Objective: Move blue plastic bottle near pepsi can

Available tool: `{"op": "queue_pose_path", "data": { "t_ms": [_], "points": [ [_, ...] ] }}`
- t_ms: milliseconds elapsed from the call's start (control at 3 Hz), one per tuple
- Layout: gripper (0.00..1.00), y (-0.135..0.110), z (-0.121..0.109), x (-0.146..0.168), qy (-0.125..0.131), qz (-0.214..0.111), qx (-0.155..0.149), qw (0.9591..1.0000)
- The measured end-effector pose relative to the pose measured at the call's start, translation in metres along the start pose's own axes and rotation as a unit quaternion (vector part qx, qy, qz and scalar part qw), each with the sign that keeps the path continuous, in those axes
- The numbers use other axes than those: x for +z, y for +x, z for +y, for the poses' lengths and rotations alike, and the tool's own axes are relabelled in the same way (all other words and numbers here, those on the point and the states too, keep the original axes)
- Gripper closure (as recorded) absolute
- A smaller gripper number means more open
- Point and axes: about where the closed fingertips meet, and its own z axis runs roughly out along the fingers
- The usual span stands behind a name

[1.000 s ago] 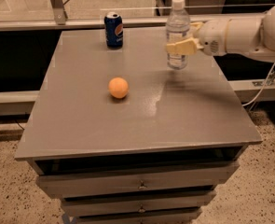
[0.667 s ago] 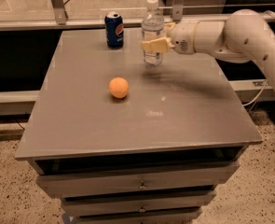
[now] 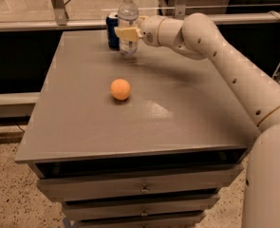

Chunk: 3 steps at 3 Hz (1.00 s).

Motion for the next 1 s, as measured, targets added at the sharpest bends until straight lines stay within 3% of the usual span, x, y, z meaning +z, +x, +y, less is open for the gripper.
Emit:
{"op": "queue_pose_path", "data": {
  "t_ms": [333,1000],
  "points": [
    [0.85,-0.001,-0.010,0.016,0.015,0.006,0.011,0.9998],
    [0.38,0.010,-0.029,0.020,0.038,0.026,0.036,0.9983]
  ]
}}
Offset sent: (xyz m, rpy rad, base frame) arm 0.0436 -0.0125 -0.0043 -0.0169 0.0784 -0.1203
